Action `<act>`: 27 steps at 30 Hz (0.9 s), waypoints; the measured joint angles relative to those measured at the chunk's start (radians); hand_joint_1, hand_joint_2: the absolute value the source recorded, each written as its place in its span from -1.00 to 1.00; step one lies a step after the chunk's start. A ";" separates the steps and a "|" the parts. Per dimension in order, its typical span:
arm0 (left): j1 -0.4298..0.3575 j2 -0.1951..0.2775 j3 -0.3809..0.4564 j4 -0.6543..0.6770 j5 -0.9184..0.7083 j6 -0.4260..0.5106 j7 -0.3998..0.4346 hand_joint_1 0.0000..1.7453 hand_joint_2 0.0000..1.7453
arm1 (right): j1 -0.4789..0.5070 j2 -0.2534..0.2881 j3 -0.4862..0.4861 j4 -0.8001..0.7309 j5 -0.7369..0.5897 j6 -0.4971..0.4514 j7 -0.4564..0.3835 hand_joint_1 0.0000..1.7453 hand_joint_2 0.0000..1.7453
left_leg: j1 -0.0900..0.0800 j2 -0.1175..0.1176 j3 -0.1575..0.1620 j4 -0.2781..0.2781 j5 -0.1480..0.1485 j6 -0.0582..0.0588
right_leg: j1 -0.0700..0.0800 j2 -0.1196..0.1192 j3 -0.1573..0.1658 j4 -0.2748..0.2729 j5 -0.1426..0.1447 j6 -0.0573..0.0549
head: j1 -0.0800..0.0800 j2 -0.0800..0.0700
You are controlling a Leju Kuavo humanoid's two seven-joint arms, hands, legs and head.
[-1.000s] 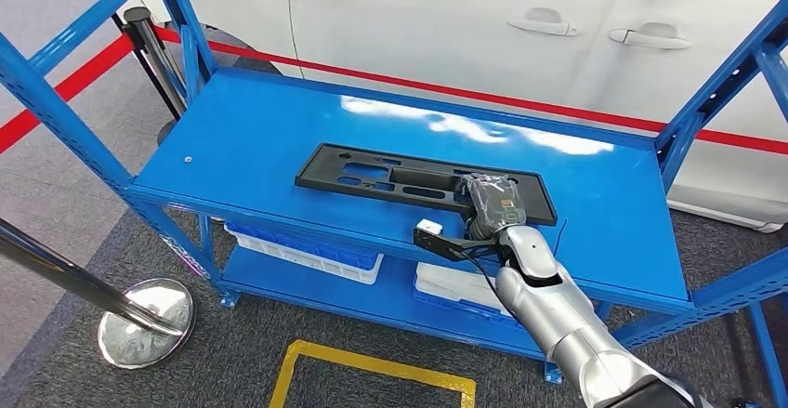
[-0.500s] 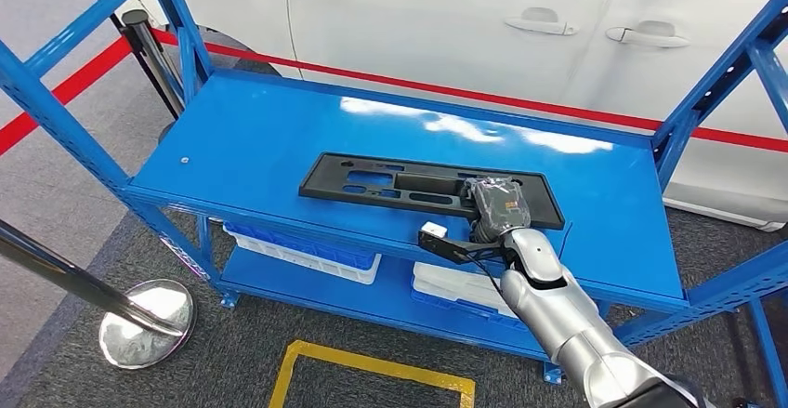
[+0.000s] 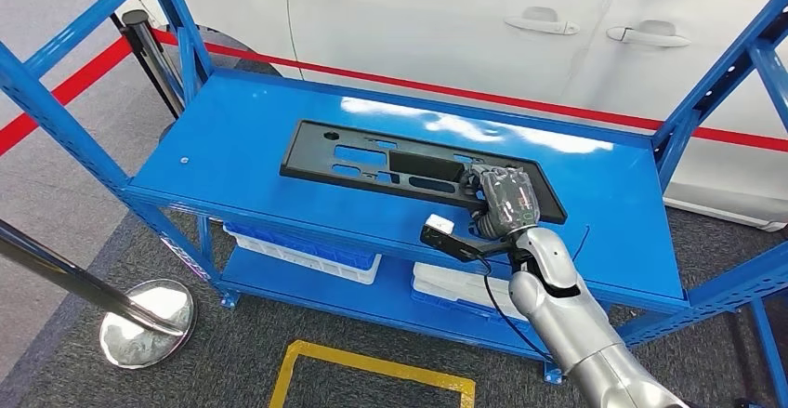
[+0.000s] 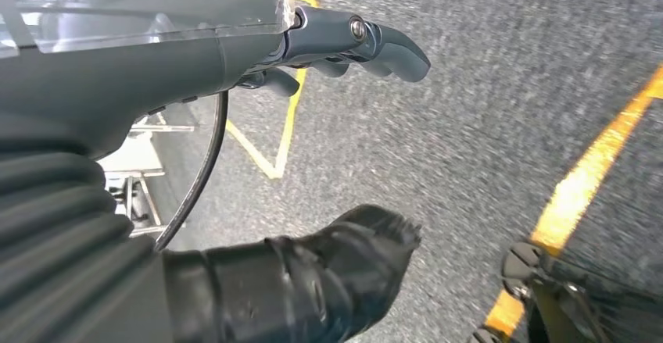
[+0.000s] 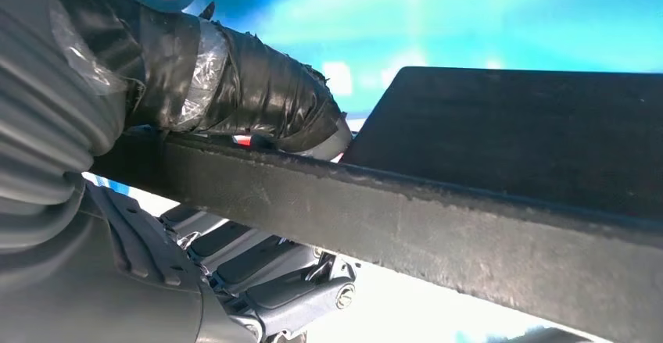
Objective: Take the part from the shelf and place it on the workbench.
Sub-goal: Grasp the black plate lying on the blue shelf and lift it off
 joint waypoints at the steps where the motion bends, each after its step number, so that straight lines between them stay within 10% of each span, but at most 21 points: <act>1: 0.001 -0.003 0.002 -0.003 -0.004 0.004 0.004 -1.00 1.00 | 0.012 -0.015 -0.001 -0.049 0.003 0.005 0.000 1.00 1.00 | 0.000 0.000 0.000 0.000 0.000 0.000 | 0.000 0.000 0.000 0.000 0.000 0.000 | 0.000 0.000; 5: 0.001 -0.013 0.007 -0.009 -0.021 0.011 0.012 -1.00 1.00 | 0.043 -0.078 -0.011 -0.243 0.003 0.034 -0.002 1.00 1.00 | -0.002 0.000 -0.001 0.003 -0.001 0.003 | -0.003 0.000 0.001 -0.004 0.002 0.003 | 0.000 0.000; 9: -0.003 -0.019 0.007 -0.012 -0.035 0.023 0.013 -1.00 1.00 | 0.064 -0.137 -0.035 -0.370 -0.023 0.037 -0.045 1.00 1.00 | -0.002 0.000 0.014 -0.031 0.020 0.030 | -0.006 -0.001 0.005 -0.006 -0.007 0.022 | 0.000 0.000; 14: -0.003 -0.024 0.010 -0.013 -0.039 0.033 0.027 -1.00 1.00 | 0.103 -0.187 -0.057 -0.442 -0.041 0.039 -0.126 1.00 1.00 | 0.002 0.005 0.019 -0.051 0.034 0.039 | -0.007 0.003 -0.099 0.244 -0.135 0.020 | 0.001 0.000; 18: 0.001 -0.027 0.019 -0.024 -0.025 0.002 0.021 -1.00 1.00 | 0.115 -0.187 -0.034 -0.481 0.006 0.055 -0.116 1.00 1.00 | 0.010 0.003 -0.005 -0.015 0.026 0.019 | -0.024 0.004 -0.018 0.084 -0.033 0.034 | 0.001 0.000; 23: 0.002 -0.028 0.029 -0.032 -0.026 -0.009 0.020 -1.00 1.00 | 0.103 -0.181 0.004 -0.546 0.013 0.093 -0.072 1.00 1.00 | 0.010 -0.009 -0.035 0.017 0.030 -0.021 | -0.017 0.012 -0.016 0.043 -0.012 -0.001 | 0.000 0.000; 27: 0.003 -0.028 0.038 -0.033 -0.027 -0.010 0.021 -1.00 1.00 | 0.098 -0.178 0.019 -0.568 0.013 0.094 -0.070 1.00 1.00 | 0.013 -0.001 -0.095 0.172 -0.103 -0.036 | -0.015 0.002 -0.051 0.041 0.017 -0.034 | -0.002 0.000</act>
